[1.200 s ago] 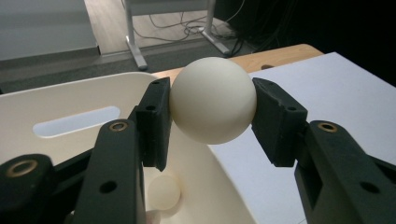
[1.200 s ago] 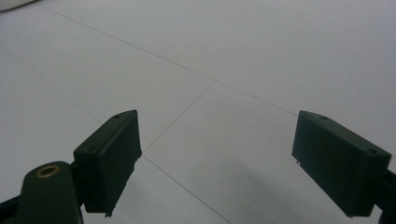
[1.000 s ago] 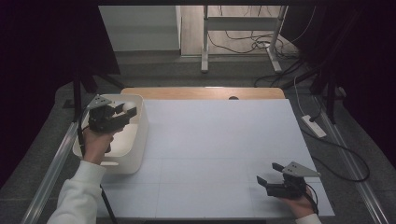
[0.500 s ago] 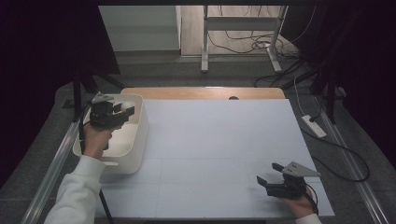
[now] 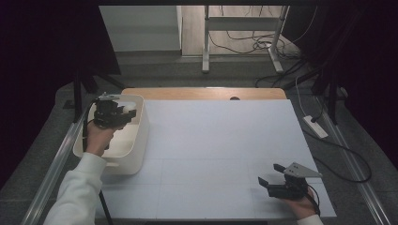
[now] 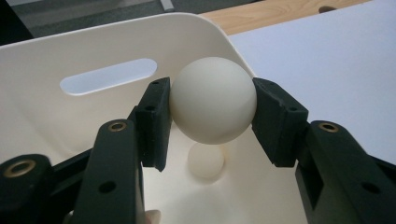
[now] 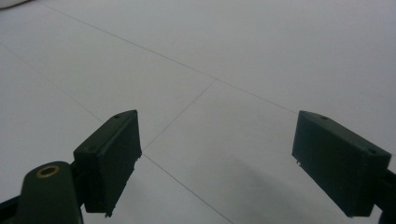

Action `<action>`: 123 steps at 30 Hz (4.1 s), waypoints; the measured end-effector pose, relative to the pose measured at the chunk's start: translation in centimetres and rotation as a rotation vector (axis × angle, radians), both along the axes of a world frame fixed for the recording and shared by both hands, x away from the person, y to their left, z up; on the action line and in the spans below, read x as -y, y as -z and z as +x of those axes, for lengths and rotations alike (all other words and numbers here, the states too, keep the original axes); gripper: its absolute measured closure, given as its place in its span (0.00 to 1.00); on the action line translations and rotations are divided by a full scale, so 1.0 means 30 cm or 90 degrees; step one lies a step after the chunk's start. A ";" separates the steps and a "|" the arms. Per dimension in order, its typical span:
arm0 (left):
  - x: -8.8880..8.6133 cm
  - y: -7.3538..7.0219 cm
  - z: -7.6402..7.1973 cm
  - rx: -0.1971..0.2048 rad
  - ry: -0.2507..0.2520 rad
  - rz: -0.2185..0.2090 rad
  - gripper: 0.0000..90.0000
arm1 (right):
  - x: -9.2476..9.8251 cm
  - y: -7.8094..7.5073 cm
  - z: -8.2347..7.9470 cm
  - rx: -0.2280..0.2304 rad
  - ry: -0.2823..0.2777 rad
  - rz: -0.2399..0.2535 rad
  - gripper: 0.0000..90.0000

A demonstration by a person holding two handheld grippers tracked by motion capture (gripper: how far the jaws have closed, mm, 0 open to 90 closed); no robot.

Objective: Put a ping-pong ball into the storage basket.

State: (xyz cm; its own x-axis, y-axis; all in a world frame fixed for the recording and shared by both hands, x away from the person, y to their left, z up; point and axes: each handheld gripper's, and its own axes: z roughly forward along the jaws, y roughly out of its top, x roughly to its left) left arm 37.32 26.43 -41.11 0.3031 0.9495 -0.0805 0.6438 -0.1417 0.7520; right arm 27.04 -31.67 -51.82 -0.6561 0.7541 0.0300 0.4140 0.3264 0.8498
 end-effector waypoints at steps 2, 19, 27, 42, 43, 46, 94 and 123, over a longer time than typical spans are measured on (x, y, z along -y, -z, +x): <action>-0.002 0.002 0.002 -0.003 0.000 0.001 0.56 | -0.002 0.000 0.000 0.000 -0.002 -0.001 0.17; 0.017 -0.044 -0.043 0.078 0.017 -0.034 0.28 | 0.000 0.001 0.002 -0.001 0.001 0.000 0.17; 0.043 -0.075 -0.078 0.100 0.053 -0.057 0.26 | 0.006 0.002 0.007 -0.003 0.001 0.004 0.17; 0.098 -0.131 -0.147 0.137 0.102 -0.126 0.26 | 0.006 0.001 0.012 -0.006 -0.005 0.017 0.17; 0.104 -0.134 -0.155 0.140 0.107 -0.126 0.26 | 0.005 0.002 0.013 -0.007 -0.006 0.016 0.17; 0.122 -0.138 -0.177 0.144 0.123 -0.128 0.26 | 0.002 0.003 0.016 -0.008 -0.009 0.014 0.17; 0.393 0.032 -0.462 0.131 0.298 -0.116 0.26 | -0.002 -0.001 -0.004 -0.001 -0.004 -0.001 0.17; 0.268 0.317 -0.512 0.061 0.221 -0.069 0.25 | -0.001 0.002 -0.010 -0.003 0.000 -0.001 0.17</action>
State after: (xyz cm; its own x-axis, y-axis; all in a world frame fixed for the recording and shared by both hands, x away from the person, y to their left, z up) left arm 21.95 18.40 -50.60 0.6162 0.7766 -0.1307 0.4977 -0.2554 0.8289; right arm 26.73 -31.64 -51.90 -0.6556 0.7544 0.0323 0.4180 0.3270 0.8476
